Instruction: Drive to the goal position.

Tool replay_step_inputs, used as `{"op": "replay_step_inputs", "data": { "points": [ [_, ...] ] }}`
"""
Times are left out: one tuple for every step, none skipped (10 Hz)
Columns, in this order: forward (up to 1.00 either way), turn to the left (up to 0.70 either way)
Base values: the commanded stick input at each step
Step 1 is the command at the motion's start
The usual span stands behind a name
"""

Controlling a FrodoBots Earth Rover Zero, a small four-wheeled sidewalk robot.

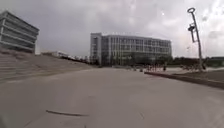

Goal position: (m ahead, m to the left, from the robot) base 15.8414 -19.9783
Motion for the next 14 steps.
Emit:
{"op": "replay_step_inputs", "data": {
  "points": [
    [0.70,0.00],
    [0.70,0.00],
    [0.70,0.00],
    [0.70,0.00],
    [0.70,0.00],
    [0.70,0.00],
    [0.70,0.00],
    [0.70,0.00],
    [0.70,0.00],
    [0.70,0.00],
    [0.70,0.00],
    [0.70,0.00],
    [0.70,0.00],
    [0.70,0.00]
  ]
}}
